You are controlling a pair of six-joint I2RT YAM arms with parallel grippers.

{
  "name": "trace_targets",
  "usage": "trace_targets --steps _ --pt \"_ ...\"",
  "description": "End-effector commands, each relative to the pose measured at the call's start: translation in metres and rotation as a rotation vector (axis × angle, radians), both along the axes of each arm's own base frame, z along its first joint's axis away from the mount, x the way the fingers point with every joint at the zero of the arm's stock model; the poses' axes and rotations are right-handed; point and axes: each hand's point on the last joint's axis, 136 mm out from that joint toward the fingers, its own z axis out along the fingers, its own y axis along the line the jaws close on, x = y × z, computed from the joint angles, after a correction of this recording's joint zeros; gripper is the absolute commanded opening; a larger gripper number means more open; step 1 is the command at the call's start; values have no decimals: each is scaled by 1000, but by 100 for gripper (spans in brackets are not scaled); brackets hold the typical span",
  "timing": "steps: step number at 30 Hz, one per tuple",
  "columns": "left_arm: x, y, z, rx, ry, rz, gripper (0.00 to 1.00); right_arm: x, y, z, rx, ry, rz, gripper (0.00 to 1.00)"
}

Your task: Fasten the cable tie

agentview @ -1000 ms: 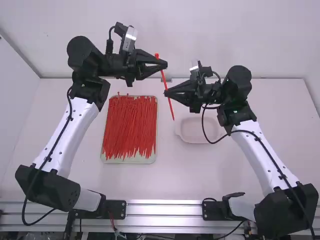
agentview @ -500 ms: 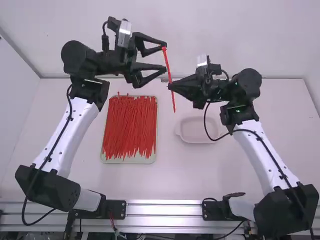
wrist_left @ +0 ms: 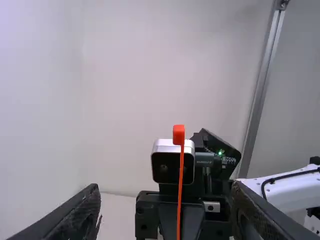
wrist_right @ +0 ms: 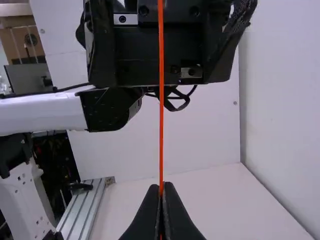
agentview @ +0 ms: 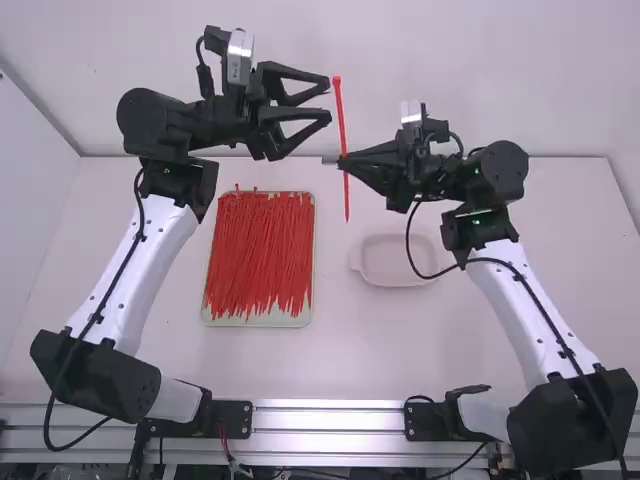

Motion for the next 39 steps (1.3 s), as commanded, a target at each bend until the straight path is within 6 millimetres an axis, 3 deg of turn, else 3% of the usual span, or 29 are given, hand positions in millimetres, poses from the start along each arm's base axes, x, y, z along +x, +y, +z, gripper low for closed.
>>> trace_targets --steps 1,8,18,22,28,38,39 --pt "-2 -2 2 -10 0 -1 62 -2 4 6 8 -22 4 0" --pt "0 -1 5 -27 25 7 42 -6 8 6 8 -28 20 0" --pt "-8 -7 9 -39 18 -23 32 -2 9 1 -4 -4 9 0" --pt "-10 -10 8 -36 25 -34 13 -2 9 1 -4 -3 8 0" --pt "-11 -10 8 -35 21 -36 3 -1 9 1 -4 -3 8 0" --pt "-9 -10 6 -30 38 -35 2 -1 9 1 -2 -3 4 1" --pt "-8 -10 5 -27 37 -30 2 -1 9 1 -3 -4 6 8"
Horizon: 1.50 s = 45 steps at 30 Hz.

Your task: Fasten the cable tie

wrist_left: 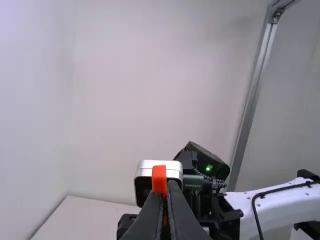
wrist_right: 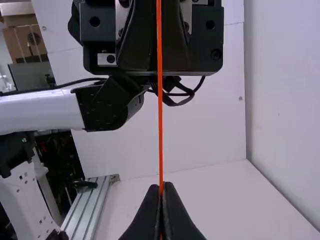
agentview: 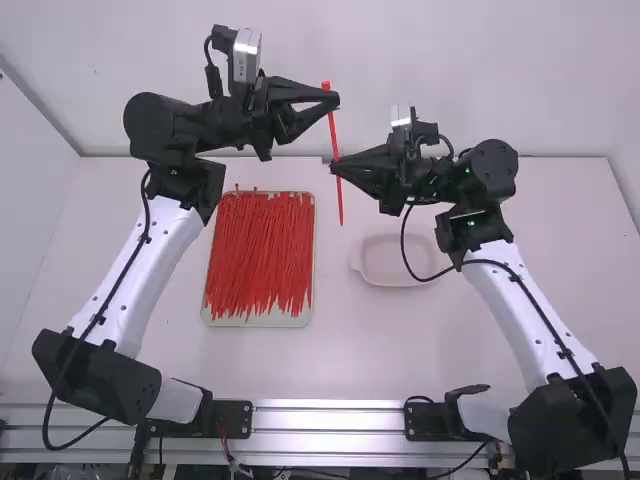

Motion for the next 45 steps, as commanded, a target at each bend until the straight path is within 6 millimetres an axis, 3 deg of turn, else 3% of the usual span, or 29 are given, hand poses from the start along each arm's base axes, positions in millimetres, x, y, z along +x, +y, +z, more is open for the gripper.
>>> trace_targets --steps 1,2,3,4,8,14,22,26,28,32,36,39,45 --pt "0 0 -1 7 -15 6 2 1 0 7 8 -15 -6 19" --pt "3 2 -3 10 -3 15 2 1 0 6 8 -9 -5 38" --pt "7 4 -4 12 15 23 2 2 -1 7 10 10 -7 76" --pt "10 6 -6 14 32 34 2 4 -2 7 12 33 -11 98" --pt "27 19 -15 32 85 84 2 6 -13 4 -3 89 -2 98" --pt "62 39 -36 53 177 225 2 -4 -24 -5 -58 -36 56 98" --pt "98 42 -65 70 243 296 2 -9 -31 -9 -82 -58 88 98" --pt "127 47 -90 65 327 326 2 -13 -37 -14 -106 -90 120 98" --pt "145 51 -110 59 401 316 2 -19 -43 -18 -123 -212 150 98" --pt "168 52 -141 48 544 307 2 -12 -48 -24 -121 -325 116 98" --pt "183 60 -165 10 754 285 2 -8 -52 -33 -119 -508 88 98" --pt "182 57 -178 -15 952 191 2 -7 -53 -45 -115 -688 71 98" --pt "171 53 -185 -42 1240 72 2 -8 -52 -69 -103 -1032 47 98"
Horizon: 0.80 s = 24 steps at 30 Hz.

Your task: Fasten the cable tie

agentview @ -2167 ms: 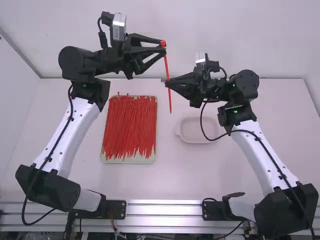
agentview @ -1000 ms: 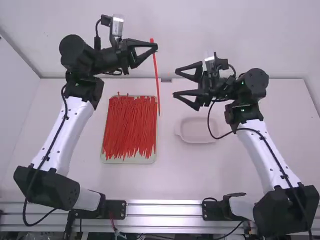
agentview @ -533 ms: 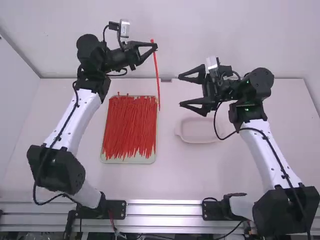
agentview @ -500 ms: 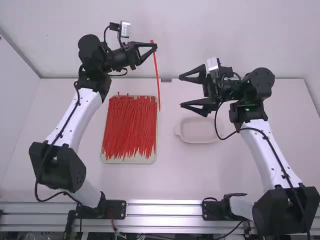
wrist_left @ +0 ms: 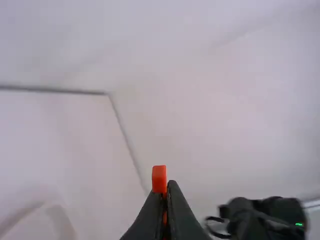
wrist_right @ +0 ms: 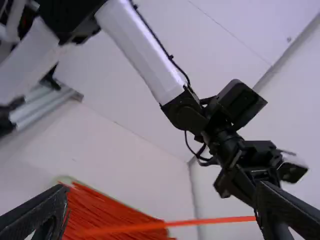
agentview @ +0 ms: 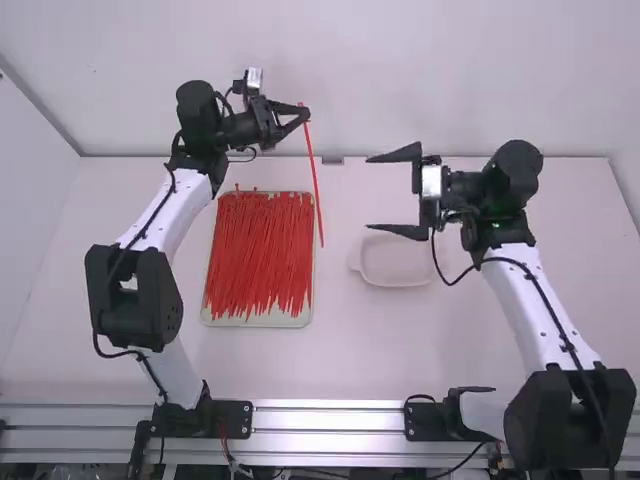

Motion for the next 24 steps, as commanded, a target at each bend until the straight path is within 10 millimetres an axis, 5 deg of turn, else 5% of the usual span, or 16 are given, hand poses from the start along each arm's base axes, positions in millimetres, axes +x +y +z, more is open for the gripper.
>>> trace_targets --steps 1,5,15,24 --pt "-12 -3 0 -91 228 -73 2 -2 0 -14 19 -322 15 98" --pt "-20 -13 0 -159 431 -124 2 -3 0 -28 30 -482 15 98" --pt "-26 -40 7 -182 448 -143 2 -18 20 -38 63 -645 76 100" --pt "-28 -49 13 -188 413 -148 2 -28 33 -35 88 -728 118 72"
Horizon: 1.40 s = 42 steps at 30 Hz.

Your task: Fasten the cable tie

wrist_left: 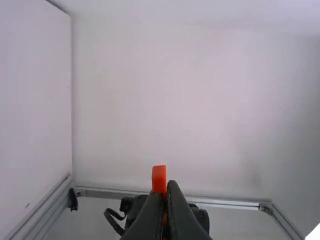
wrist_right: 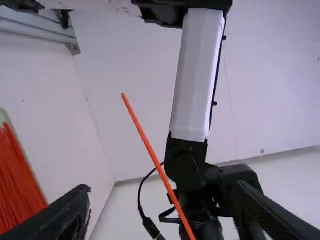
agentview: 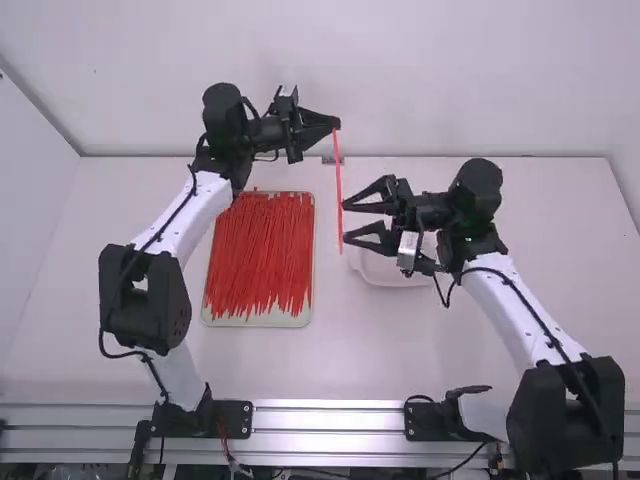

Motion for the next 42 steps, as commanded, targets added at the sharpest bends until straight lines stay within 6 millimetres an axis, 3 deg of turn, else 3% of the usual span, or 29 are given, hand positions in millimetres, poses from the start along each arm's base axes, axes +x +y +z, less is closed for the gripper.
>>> trace_targets --steps 1,10,30,32,35,42 --pt "1 3 2 -4 -1 8 2 0 0 -3 2 -17 5 68" --pt "-2 -11 1 -6 2 1 2 0 0 -2 5 -29 4 31" --pt "-14 -24 1 1 -9 -57 2 8 1 1 17 -55 -45 22" --pt "-14 -24 1 1 -11 -57 2 8 1 1 17 -55 -45 18" --pt "-14 -24 1 1 -10 -58 2 10 1 1 18 -55 -57 0" --pt "-15 -24 1 23 -101 -54 2 13 1 2 4 56 -72 0"
